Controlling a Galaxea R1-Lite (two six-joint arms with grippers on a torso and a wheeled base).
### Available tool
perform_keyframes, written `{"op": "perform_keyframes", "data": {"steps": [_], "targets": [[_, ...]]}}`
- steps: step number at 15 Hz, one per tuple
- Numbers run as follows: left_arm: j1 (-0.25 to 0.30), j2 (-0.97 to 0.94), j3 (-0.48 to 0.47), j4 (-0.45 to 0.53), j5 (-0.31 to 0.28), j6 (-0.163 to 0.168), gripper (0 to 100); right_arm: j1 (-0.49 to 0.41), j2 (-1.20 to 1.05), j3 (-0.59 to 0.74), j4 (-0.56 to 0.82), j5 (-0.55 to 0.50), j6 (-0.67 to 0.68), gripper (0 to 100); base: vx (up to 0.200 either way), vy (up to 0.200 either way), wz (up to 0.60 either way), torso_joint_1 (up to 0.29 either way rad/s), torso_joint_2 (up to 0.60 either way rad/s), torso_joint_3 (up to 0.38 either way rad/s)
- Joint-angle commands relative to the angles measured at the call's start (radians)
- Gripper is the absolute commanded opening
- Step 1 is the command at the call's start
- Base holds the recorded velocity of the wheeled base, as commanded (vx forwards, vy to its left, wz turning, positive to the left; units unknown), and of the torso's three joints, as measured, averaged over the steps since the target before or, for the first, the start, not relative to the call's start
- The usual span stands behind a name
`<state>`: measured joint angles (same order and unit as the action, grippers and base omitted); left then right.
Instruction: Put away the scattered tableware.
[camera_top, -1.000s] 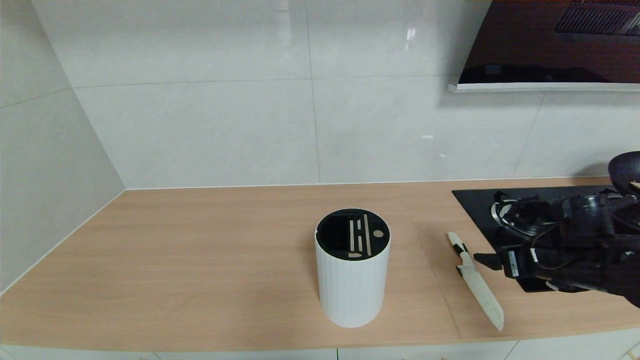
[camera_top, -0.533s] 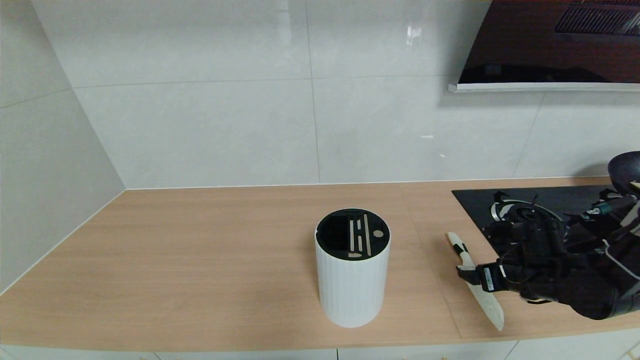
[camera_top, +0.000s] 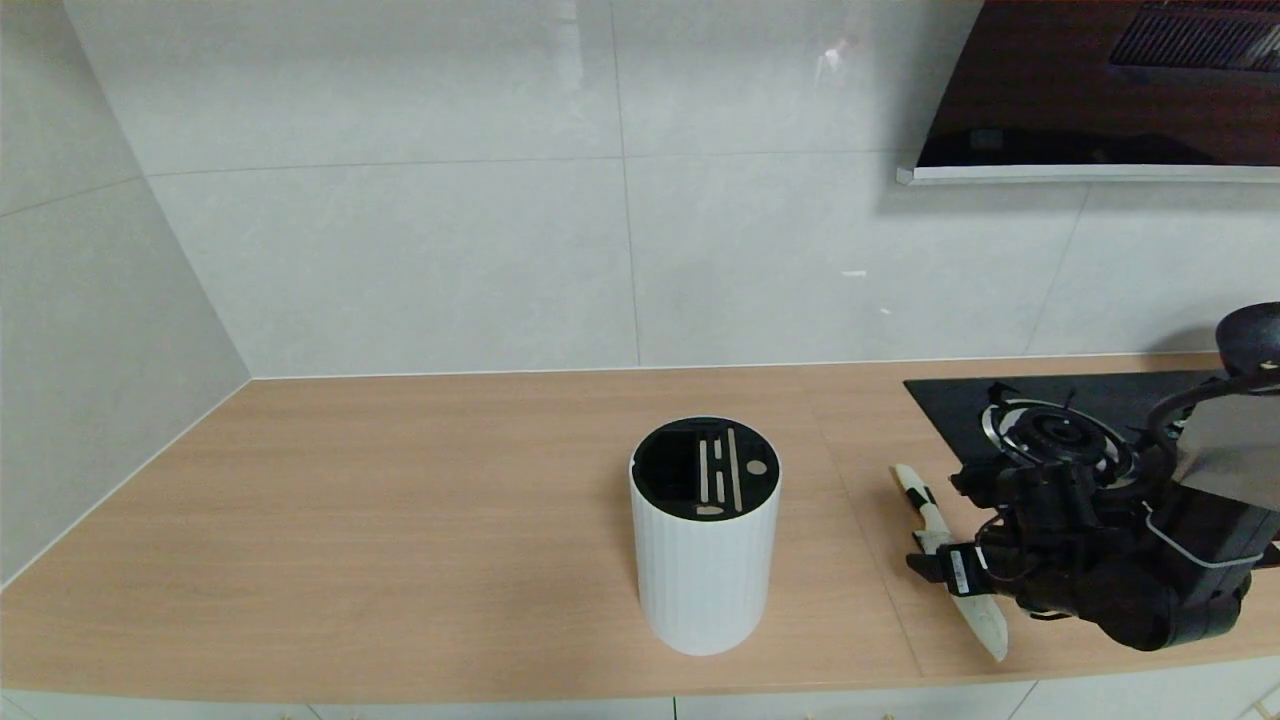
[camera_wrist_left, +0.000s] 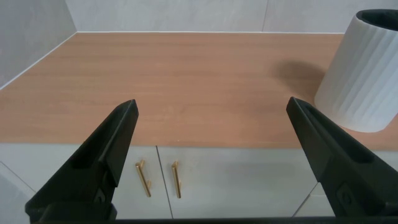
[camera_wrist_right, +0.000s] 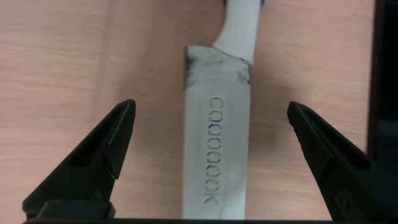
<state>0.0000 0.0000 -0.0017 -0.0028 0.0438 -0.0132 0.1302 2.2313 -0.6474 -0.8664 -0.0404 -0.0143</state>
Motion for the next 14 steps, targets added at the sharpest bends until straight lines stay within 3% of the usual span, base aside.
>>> {"op": "perform_keyframes", "data": {"steps": [1,14], "targets": [[0.0,0.0,0.0,0.0,0.001,-0.001,100,0.002,0.036,-0.021,0.0,-0.015,0.014,100,0.0,0.0,0.0,0.0,0.0,0.0],[0.0,0.0,0.0,0.0,0.001,-0.001,100,0.0,0.077,-0.028,-0.069,-0.036,0.027,100,0.0,0.0,0.0,0.0,0.0,0.0]]}}
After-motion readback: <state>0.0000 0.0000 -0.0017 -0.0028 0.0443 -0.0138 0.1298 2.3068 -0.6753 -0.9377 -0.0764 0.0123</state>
